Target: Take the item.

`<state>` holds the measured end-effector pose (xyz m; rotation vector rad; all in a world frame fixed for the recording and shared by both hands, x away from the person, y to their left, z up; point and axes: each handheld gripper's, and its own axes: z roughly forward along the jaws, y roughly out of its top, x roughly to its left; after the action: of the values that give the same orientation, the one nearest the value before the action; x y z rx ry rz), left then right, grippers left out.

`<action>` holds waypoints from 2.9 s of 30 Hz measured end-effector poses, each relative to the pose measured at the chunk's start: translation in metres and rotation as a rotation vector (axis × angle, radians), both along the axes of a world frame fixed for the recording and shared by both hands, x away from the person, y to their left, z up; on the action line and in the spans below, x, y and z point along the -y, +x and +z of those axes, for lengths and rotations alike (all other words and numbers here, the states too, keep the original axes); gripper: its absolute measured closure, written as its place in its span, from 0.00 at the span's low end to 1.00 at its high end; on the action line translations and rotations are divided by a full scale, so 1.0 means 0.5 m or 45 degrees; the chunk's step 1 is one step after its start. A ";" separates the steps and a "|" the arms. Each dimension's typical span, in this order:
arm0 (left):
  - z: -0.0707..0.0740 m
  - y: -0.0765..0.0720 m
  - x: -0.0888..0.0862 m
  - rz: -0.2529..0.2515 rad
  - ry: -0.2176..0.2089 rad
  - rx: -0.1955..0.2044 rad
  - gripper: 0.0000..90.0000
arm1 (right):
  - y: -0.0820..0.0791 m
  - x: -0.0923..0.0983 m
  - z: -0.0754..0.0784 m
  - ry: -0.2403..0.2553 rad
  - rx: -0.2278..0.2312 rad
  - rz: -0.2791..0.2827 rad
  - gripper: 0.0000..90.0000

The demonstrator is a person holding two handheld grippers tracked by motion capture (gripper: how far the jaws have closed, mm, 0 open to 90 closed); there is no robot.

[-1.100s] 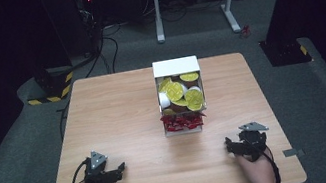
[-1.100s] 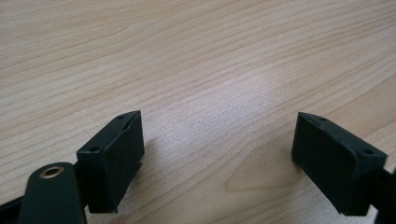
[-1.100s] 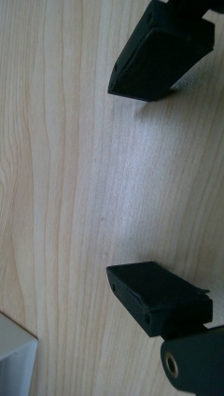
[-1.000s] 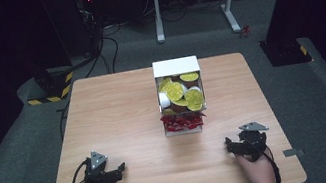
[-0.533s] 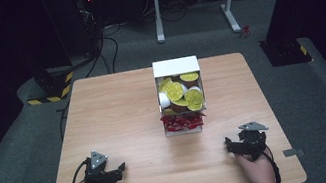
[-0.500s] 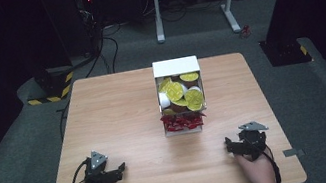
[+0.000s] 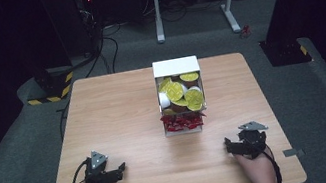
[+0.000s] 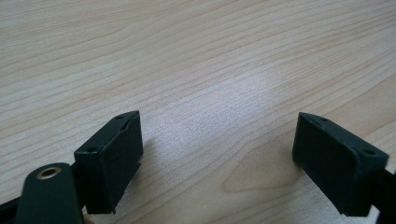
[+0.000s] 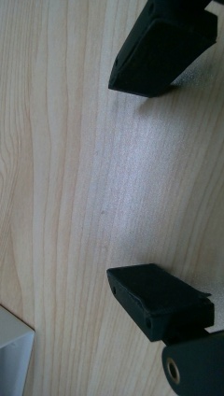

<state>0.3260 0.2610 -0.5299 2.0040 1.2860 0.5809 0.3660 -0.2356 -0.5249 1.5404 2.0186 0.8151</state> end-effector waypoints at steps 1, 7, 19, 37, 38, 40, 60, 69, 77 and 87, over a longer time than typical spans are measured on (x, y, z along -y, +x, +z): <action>0.000 0.000 0.000 0.003 -0.001 0.000 0.18 | 0.000 0.000 0.000 0.001 -0.001 0.003 0.10; 0.000 0.000 0.002 0.012 -0.009 -0.006 0.18 | -0.001 0.002 0.001 -0.001 -0.004 0.022 0.11; 0.000 0.000 0.002 0.016 -0.001 -0.009 0.17 | -0.007 0.007 0.011 0.005 0.030 0.054 0.14; 0.001 0.000 0.006 0.019 -0.001 0.004 0.22 | -0.007 -0.009 0.032 0.029 0.086 0.136 0.18; 0.001 0.000 0.007 0.020 -0.005 0.003 0.22 | -0.007 -0.011 0.033 0.031 0.091 0.137 0.18; 0.001 0.000 0.007 0.024 -0.006 0.002 0.22 | -0.007 -0.015 0.036 0.044 0.097 0.142 0.19; 0.000 -0.001 0.008 -0.002 -0.003 -0.011 0.16 | -0.029 -0.061 0.060 0.111 0.184 0.227 0.28; 0.000 -0.001 0.007 -0.010 -0.003 -0.013 0.16 | -0.036 -0.078 0.072 0.150 0.184 0.228 0.35; 0.001 0.001 0.008 -0.015 0.001 -0.014 0.16 | -0.035 -0.084 0.086 0.182 0.179 0.237 0.40; 0.001 0.002 0.007 -0.016 0.000 -0.011 0.17 | -0.014 -0.114 0.124 0.137 0.244 0.309 0.42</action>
<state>0.3270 0.2573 -0.5296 2.0150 1.2773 0.5671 0.3591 -0.1786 -0.4631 1.2323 2.0710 1.1368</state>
